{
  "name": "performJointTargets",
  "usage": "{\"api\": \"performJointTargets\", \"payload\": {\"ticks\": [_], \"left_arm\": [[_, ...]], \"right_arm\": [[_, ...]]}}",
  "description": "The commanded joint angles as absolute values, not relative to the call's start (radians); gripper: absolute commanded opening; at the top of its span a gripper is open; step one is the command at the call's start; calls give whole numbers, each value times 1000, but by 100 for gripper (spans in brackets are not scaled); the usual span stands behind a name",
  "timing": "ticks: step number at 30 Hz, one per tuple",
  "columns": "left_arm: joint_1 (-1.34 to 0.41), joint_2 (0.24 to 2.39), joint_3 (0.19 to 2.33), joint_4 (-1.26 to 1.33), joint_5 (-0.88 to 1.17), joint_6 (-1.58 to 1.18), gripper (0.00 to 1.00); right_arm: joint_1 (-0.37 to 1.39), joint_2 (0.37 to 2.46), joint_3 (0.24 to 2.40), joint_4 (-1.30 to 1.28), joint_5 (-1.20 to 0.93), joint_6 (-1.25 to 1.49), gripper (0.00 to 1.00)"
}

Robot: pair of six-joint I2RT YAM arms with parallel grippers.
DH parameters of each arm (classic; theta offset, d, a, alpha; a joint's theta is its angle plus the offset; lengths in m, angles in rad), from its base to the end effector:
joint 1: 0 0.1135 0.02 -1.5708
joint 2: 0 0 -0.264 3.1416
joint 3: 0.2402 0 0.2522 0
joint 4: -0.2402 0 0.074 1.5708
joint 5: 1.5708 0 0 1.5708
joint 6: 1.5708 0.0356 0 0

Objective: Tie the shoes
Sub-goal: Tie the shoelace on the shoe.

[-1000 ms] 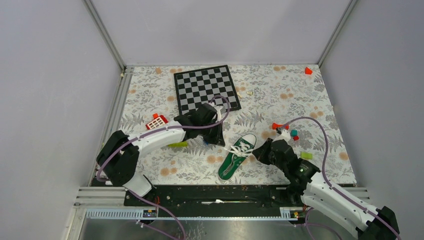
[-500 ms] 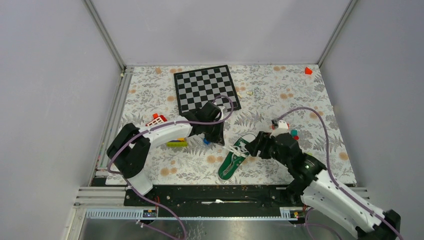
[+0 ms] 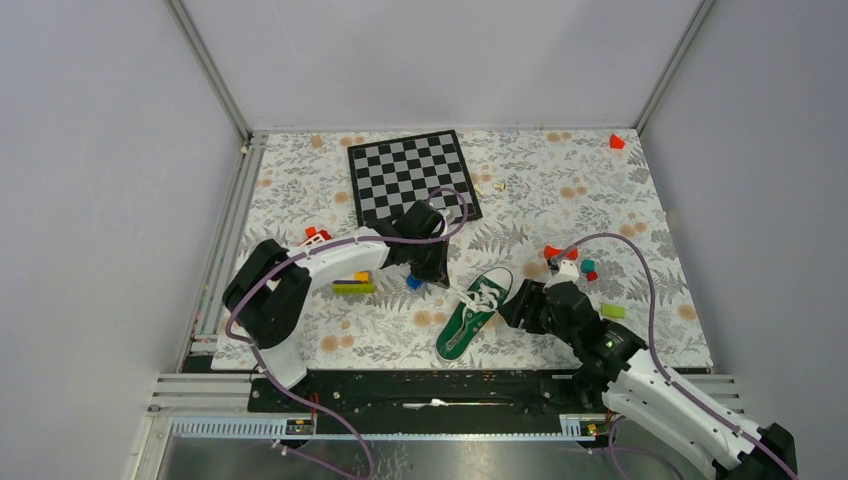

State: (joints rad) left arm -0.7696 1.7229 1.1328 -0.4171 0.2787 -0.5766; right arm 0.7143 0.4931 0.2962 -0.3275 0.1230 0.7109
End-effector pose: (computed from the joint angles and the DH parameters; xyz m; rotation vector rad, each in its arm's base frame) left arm 0.2480 -0.2539 0.1965 0.3776 2.7368 -0.8010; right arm 0.1041 0.0845 0.1946 0.0736 2.1750 0.7189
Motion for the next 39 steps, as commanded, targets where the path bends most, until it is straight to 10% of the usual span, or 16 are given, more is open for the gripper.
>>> {"api": "performJointTargets", "payload": {"ticks": [1,16,23,39], "left_arm": [[-761,1735,1171,-400,276,-576,0],[-757,1729,1125,-353,296,-583,0],[-758,1722,1118,-347,303,-586,0],[-758,1714,1104,-332,314,-591,0]], "right_arm": [[711,529,263,-229,150,929,62],[705,497,184,-176,98,1437,68],[690,571,117,-16,80,1527,44],[685,691,95,174,41,1586,48]]}}
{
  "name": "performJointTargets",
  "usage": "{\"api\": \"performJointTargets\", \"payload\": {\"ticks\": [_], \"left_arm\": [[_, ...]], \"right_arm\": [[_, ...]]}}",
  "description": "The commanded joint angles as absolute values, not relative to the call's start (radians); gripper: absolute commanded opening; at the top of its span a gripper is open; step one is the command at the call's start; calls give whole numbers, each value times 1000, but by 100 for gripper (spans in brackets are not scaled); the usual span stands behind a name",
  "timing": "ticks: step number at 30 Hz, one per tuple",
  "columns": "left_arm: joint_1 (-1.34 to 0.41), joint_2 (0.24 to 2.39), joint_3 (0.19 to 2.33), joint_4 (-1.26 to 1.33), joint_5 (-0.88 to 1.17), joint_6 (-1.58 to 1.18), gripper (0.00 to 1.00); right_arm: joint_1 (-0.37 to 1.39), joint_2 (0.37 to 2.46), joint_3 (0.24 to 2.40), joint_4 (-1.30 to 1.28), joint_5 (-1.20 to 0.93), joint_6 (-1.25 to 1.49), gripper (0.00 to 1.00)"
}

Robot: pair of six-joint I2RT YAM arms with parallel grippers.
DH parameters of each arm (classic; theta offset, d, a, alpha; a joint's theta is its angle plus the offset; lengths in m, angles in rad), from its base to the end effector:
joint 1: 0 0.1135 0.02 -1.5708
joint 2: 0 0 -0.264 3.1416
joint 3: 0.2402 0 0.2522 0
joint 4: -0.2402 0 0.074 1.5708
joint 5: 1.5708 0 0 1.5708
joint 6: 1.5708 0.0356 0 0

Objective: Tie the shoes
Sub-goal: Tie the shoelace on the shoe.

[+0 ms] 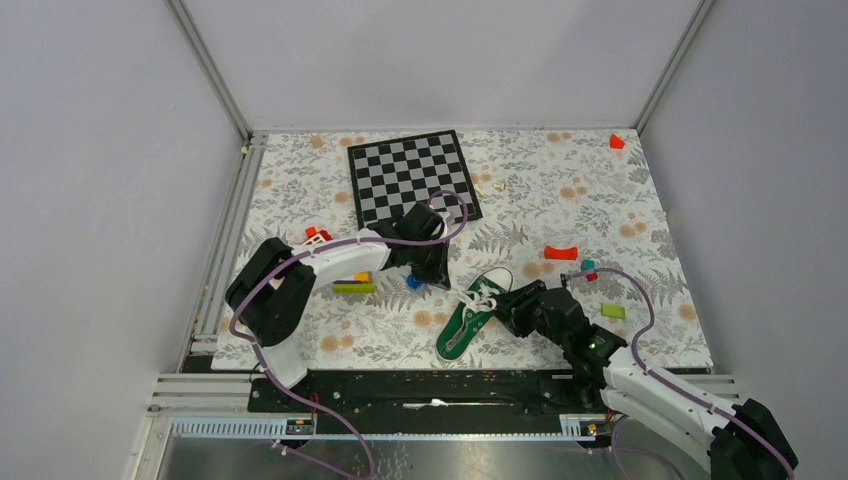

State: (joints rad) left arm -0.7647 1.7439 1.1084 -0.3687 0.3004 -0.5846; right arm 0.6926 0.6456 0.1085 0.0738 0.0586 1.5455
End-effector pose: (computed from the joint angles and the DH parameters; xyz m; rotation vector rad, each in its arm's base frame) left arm 0.2497 -0.2542 0.1853 0.3699 2.7423 -0.8294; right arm 0.1155 0.0931 0.1496 0.9947 2.0881 1.2568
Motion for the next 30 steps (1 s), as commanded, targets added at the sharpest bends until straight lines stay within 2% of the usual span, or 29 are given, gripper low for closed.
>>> {"api": "performJointTargets", "payload": {"ticks": [1,4,6,11,13,30], "left_arm": [[-758,1714,1103,-330,314,-590,0],[-757,1712,1098,-327,316,-589,0],[-757,1711,1095,-325,317,-589,0],[-757,1709,1092,-322,317,-589,0],[-756,1711,1092,-322,317,-588,0],[-757,1708,1085,-327,305,-586,0]], "right_arm": [[685,709,90,198,30,1594,48],[684,753,75,258,20,1616,46],[685,772,71,285,21,1619,42],[685,742,64,272,38,1621,9],[685,702,58,230,52,1621,0],[684,270,1,-225,159,1605,0]]}}
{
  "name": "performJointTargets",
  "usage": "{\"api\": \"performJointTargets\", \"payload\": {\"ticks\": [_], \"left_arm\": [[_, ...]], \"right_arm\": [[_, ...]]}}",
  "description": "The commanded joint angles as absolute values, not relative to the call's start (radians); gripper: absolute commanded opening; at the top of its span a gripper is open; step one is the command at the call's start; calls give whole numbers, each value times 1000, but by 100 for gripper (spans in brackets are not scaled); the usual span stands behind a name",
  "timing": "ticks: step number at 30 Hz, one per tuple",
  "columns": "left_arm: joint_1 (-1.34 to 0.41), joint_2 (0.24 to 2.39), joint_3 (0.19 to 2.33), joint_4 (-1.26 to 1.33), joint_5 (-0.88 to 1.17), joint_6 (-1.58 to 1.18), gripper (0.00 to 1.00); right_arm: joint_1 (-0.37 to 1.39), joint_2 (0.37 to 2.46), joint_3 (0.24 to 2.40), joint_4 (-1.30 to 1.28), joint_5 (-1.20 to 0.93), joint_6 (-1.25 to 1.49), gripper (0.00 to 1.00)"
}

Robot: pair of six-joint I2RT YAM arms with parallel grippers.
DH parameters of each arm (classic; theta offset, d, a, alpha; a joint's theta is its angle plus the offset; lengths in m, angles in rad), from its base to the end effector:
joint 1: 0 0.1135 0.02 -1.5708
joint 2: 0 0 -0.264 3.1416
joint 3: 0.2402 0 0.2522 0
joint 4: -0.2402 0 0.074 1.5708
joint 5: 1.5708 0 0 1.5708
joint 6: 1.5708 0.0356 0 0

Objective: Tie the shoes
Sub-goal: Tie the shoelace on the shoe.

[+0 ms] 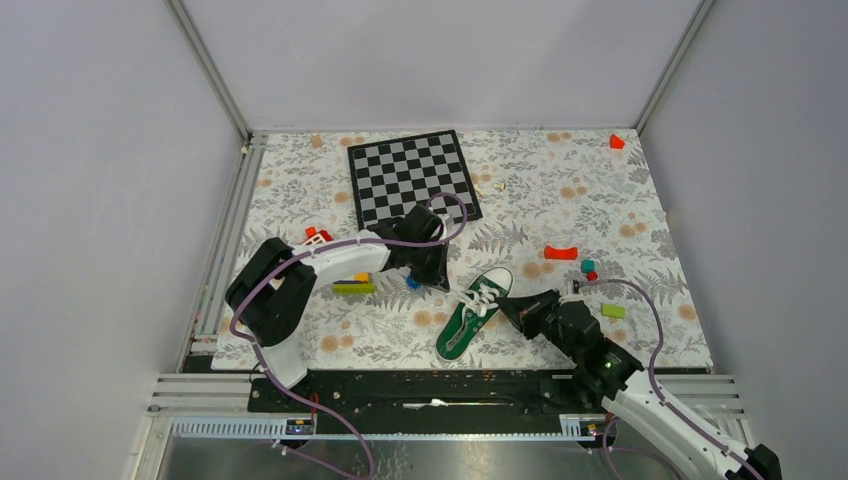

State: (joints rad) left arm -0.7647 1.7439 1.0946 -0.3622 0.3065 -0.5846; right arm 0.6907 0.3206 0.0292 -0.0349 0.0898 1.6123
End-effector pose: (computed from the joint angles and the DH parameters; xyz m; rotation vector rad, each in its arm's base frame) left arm 0.2481 -0.2529 0.1817 0.3720 2.7512 -0.8321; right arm 0.0984 0.0772 0.1487 1.0357 1.9277 1.3930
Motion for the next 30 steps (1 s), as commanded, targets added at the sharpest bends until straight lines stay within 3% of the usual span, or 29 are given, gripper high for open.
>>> {"api": "performJointTargets", "payload": {"ticks": [1,30], "left_arm": [[-757,1707,1085,-327,304,-586,0],[-756,1706,1099,-351,291,-572,0]], "right_arm": [[684,262,2,-236,164,1601,0],[686,157,48,-533,281,1552,0]]}}
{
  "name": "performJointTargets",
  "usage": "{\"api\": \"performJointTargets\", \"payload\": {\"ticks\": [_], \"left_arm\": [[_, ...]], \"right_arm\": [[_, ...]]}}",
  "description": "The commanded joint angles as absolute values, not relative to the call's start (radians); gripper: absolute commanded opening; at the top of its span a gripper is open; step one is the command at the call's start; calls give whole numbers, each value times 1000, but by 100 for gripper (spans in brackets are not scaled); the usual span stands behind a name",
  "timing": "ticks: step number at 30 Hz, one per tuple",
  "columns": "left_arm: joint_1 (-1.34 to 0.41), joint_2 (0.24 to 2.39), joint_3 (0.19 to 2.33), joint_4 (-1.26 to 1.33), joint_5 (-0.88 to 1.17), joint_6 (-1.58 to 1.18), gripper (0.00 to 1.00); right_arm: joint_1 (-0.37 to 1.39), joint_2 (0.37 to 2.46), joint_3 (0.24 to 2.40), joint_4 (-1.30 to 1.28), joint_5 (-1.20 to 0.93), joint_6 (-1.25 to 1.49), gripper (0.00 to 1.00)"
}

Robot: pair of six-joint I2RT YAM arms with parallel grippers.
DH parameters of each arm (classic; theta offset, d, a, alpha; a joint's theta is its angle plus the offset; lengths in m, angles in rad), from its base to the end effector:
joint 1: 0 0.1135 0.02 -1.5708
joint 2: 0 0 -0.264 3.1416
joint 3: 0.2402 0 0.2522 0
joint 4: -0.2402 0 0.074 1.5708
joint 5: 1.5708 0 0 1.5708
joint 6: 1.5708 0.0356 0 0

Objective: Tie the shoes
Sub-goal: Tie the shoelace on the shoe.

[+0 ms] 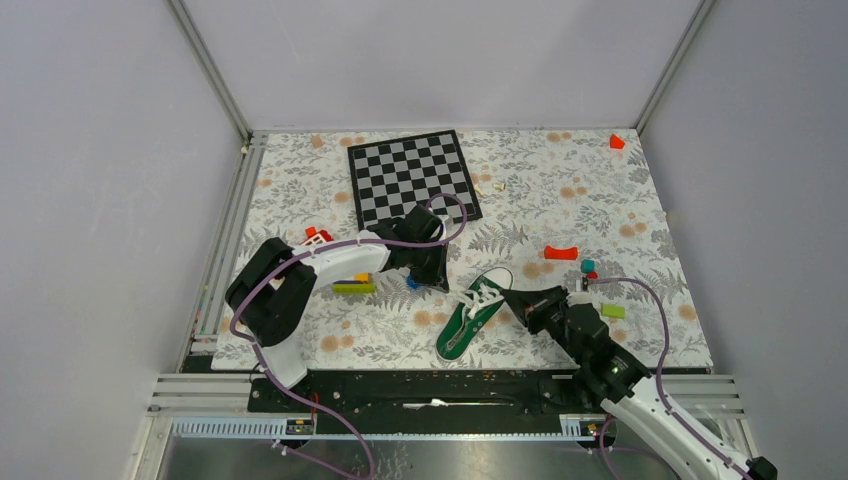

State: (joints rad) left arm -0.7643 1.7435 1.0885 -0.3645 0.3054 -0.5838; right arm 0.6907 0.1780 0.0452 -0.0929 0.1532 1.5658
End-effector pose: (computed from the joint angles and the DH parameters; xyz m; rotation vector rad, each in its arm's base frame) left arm 0.2472 -0.2518 0.1800 0.3712 2.7587 -0.8254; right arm 0.0939 0.0706 0.1628 0.9821 1.8036 1.4079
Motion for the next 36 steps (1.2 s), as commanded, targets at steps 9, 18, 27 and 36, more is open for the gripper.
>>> {"api": "performJointTargets", "payload": {"ticks": [9,18,27,36], "left_arm": [[-755,1710,1103,-353,290,-572,0],[-756,1713,1106,-352,290,-575,0],[-756,1712,1105,-353,292,-574,0],[-756,1712,1104,-348,297,-575,0]], "right_arm": [[685,132,48,-584,299,1550,0],[684,120,58,-629,319,1546,0],[684,77,61,-690,344,1549,0],[686,117,114,-687,367,1447,44]]}}
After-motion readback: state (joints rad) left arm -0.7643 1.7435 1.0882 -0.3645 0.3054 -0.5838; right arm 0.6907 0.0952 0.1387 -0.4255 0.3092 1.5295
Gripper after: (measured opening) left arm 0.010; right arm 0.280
